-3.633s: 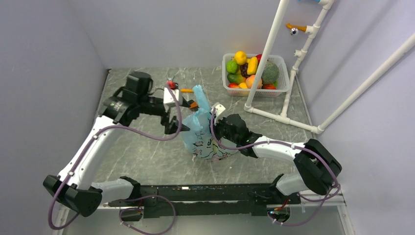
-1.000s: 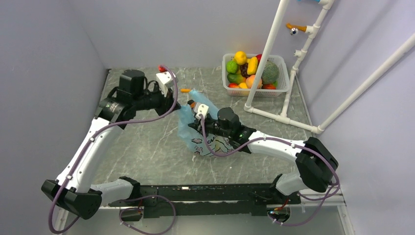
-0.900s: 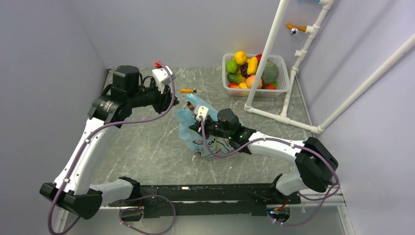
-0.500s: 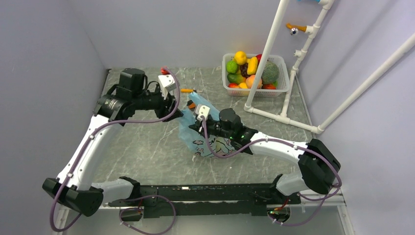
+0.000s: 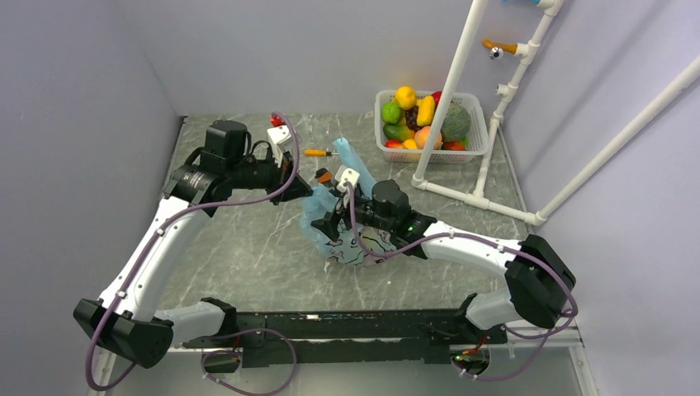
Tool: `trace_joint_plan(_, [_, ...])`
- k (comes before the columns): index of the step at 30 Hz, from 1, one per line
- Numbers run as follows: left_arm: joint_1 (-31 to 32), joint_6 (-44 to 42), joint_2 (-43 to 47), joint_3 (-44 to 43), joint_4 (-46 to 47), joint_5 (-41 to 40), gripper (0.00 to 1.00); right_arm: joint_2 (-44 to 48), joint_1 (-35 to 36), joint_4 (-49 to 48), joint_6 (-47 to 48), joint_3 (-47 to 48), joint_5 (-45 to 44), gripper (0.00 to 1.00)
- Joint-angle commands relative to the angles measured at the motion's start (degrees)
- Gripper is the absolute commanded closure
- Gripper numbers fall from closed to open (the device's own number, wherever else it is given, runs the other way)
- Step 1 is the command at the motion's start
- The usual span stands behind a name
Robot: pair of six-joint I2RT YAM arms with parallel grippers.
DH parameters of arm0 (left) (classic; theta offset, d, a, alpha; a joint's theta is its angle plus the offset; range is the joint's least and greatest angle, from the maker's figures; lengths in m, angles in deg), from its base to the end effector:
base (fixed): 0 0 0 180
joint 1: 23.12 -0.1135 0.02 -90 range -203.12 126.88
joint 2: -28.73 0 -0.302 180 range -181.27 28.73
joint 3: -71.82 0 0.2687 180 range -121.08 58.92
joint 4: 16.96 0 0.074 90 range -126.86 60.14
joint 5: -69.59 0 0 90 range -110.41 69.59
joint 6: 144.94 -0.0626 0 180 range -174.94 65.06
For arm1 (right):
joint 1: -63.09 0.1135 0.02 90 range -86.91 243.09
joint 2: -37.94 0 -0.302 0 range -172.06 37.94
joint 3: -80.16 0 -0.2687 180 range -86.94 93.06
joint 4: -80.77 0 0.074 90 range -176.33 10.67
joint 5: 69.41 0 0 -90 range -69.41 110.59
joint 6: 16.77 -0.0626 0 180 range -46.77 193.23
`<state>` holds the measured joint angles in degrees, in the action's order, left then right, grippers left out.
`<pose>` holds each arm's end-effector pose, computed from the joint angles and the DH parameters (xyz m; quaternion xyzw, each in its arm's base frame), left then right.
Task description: Place the fake fruits into the plastic bag and tie a complex knot
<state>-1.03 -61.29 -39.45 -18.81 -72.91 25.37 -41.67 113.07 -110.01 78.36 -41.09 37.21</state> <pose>0.2187 -0.1372 0.4315 0.3778 0.7414 -0.3991 0.3850 0.2104 0.2784 0.2914 -0.4332 0.6295 0.3448 0.5452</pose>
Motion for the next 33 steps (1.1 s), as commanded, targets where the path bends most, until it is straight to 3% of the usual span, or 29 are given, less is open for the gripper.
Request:
trace_joint_plan(1, [0.1, 5.9, 1.9, 1.1, 7.3, -0.1, 1.00, 0.2, 1.6, -8.1, -8.9, 5.1, -2.9, 0.00])
trace_joint_plan(6, [0.1, 9.7, 1.9, 1.5, 9.1, -2.3, 1.00, -2.8, 3.2, -12.9, -8.2, 5.7, -5.7, 0.00])
trace_joint_plan(13, [0.1, 11.3, 2.0, 1.6, 10.5, -3.9, 1.00, 0.7, 3.0, -8.9, -6.1, 4.5, -7.4, 0.00])
trace_joint_plan(21, [-0.2, 14.8, 2.8, 4.6, 12.6, -6.9, 1.00, -4.3, 4.0, -14.1, -9.3, 7.5, -10.7, 0.00])
trace_joint_plan(33, [-1.7, 14.2, 3.0, 3.7, 12.9, -6.1, 1.00, 9.3, 1.5, 2.1, -6.5, 1.9, -7.0, 0.00])
